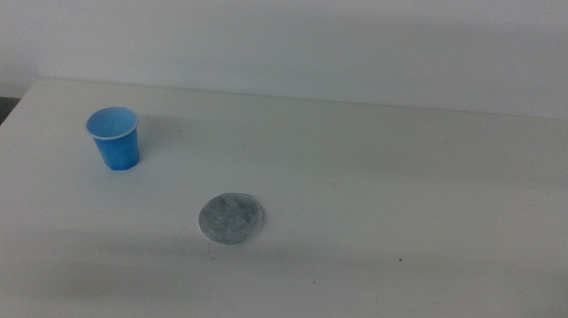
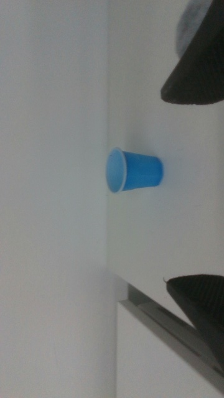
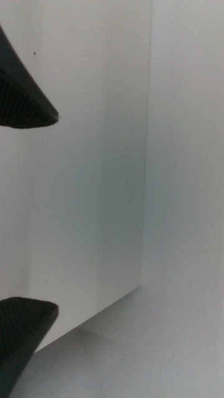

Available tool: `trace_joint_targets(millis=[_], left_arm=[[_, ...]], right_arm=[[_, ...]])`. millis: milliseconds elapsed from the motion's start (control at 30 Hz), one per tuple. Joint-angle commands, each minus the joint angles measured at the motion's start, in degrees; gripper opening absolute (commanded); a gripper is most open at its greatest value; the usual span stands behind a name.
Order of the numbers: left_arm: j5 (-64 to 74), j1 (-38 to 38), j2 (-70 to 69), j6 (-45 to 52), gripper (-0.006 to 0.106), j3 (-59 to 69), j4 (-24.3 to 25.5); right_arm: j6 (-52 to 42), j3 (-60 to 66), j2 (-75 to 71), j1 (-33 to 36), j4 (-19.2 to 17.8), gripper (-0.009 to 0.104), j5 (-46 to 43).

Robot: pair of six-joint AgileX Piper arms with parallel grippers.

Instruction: Place an empty cup on a cup mat.

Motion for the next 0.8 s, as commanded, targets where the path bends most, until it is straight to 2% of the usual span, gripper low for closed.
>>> trace_joint_targets(millis=[0,367,633,767], left_arm=[[1.8,-0.1,2.8,-0.1,0.094,-3.0,-0.2],[36.9,-0.1,48.4,-0.1,0.094,-47.8,-0.2],[48.1,-0.1,77.3,1.9,0.094,-72.5,-0.2],[52.7,0.1,89.4,-0.2,0.094,-82.3,-0.2]], right_arm=[[-0.2,0.2,-0.3,0.1,-0.4,0.093,-0.4],[-0.2,0.2,-0.3,0.1,-0.4,0.093,-0.4],[-0.2,0.2,-0.3,0.1,-0.4,0.093,-0.4],[-0.2,0.2,-0.3,0.1,-0.4,0.093,-0.4]])
